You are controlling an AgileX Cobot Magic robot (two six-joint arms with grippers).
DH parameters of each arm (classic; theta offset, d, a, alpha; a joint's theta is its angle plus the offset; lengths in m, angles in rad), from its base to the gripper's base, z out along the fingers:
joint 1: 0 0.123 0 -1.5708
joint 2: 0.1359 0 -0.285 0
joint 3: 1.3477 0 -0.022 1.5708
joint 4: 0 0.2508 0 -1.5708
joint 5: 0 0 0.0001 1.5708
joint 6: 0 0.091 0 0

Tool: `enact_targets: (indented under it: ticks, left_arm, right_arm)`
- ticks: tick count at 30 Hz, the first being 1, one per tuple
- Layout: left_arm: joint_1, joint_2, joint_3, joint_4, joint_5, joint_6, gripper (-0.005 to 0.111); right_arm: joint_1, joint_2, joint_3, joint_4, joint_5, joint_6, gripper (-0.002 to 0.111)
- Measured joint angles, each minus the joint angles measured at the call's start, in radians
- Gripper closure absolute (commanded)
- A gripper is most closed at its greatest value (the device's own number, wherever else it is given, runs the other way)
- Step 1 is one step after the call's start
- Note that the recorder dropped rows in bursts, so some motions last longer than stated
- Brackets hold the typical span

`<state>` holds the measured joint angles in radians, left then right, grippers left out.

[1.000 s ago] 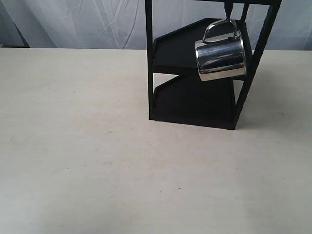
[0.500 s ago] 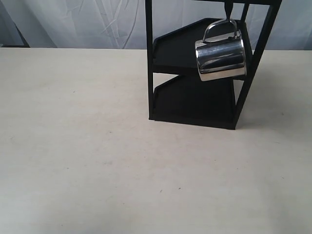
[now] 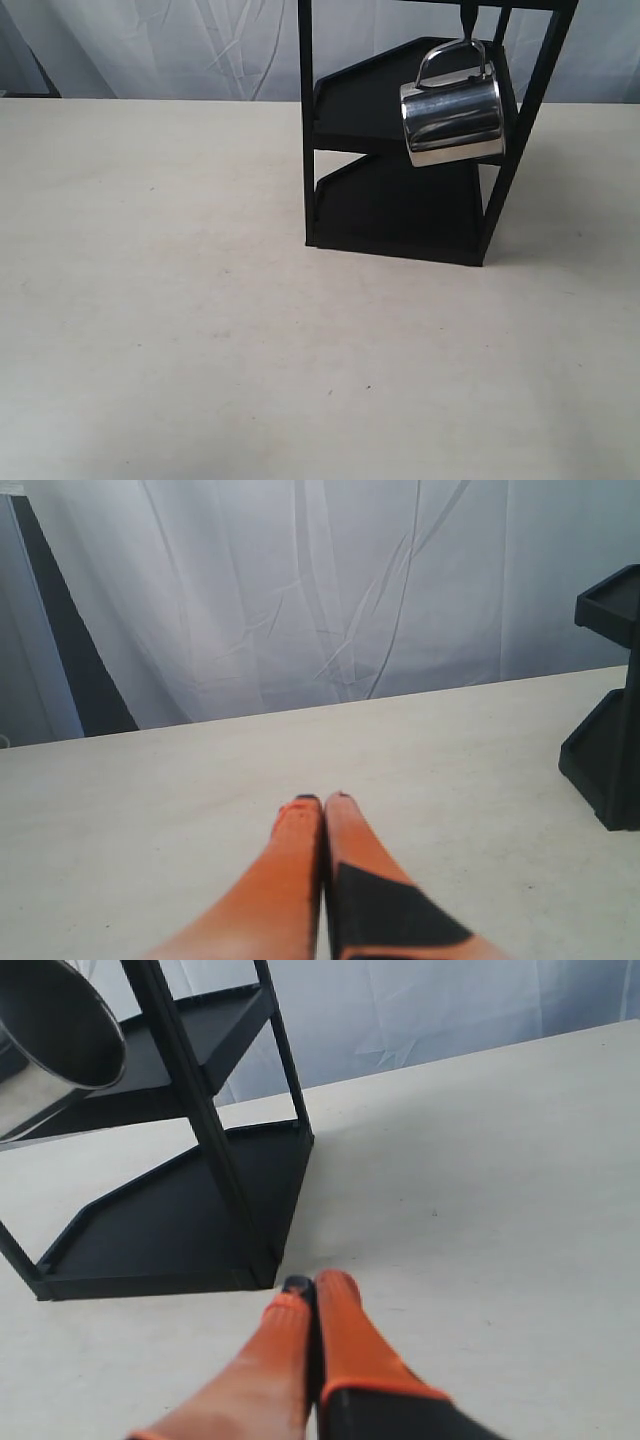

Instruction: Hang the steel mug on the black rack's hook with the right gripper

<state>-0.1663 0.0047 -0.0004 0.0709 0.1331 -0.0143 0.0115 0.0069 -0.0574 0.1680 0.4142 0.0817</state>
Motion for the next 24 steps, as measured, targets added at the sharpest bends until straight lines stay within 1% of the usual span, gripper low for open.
enact_targets:
  ticks: [20,24]
  left_arm:
    - [0.0,0.0,0.0,0.0,0.0,0.0,0.105]
    - [0.0,0.0,0.0,0.0,0.0,0.0,0.105]
  right_arm:
    - [0.0,0.0,0.0,0.0,0.002,0.0,0.108]
    - [0.0,0.0,0.0,0.0,0.051,0.0,0.108]
